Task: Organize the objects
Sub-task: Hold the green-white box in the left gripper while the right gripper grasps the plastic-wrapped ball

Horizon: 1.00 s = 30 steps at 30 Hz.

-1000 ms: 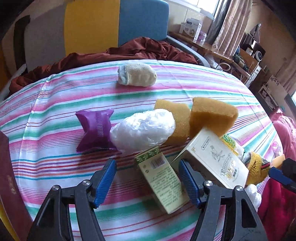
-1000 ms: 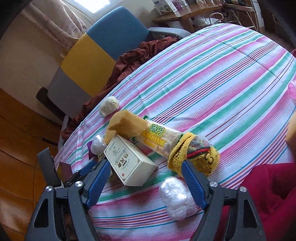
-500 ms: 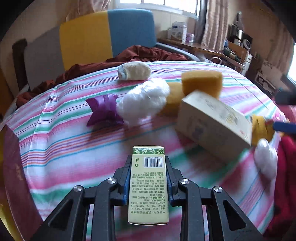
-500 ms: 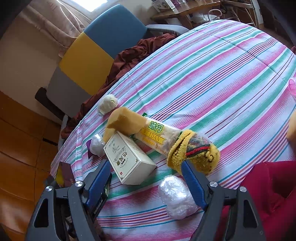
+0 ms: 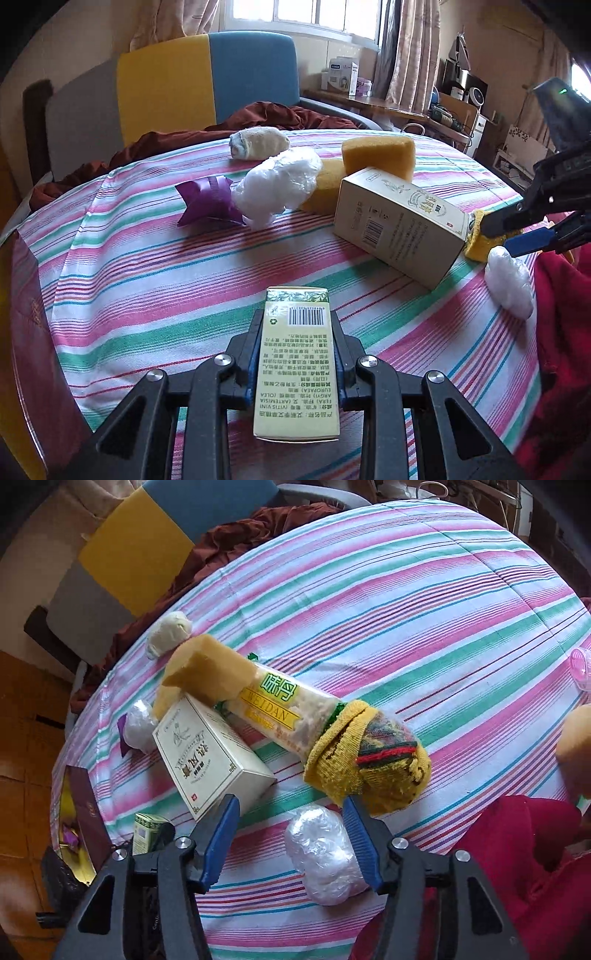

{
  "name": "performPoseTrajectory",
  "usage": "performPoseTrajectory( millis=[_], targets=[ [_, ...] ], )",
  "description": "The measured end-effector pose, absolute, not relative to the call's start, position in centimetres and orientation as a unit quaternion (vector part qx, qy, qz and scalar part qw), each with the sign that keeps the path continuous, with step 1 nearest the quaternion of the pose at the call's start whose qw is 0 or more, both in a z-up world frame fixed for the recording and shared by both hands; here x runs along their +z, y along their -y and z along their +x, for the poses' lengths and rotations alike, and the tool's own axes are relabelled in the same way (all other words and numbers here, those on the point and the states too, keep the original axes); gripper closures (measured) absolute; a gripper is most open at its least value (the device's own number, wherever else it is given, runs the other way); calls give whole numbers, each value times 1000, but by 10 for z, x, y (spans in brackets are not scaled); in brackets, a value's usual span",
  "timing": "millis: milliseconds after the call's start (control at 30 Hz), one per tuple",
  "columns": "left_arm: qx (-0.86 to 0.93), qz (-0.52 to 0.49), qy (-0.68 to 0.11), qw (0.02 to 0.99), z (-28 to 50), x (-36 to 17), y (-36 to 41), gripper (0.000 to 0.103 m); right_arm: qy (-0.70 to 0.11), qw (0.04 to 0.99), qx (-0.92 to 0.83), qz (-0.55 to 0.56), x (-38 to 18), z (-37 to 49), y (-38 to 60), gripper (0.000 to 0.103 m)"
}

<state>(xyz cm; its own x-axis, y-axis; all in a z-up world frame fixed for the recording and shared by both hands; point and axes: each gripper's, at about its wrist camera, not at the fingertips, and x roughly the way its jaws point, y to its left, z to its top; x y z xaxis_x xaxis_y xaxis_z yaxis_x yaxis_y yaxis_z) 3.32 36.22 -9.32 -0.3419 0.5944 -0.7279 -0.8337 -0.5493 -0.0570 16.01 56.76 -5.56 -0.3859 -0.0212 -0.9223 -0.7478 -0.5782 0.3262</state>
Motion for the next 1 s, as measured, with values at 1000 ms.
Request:
performPoseTrajectory(
  millis=[1000],
  targets=[
    [796,-369,-143,458,32,-95,-352,73,-274,213,683,-643,-95,129,-541,68]
  ],
)
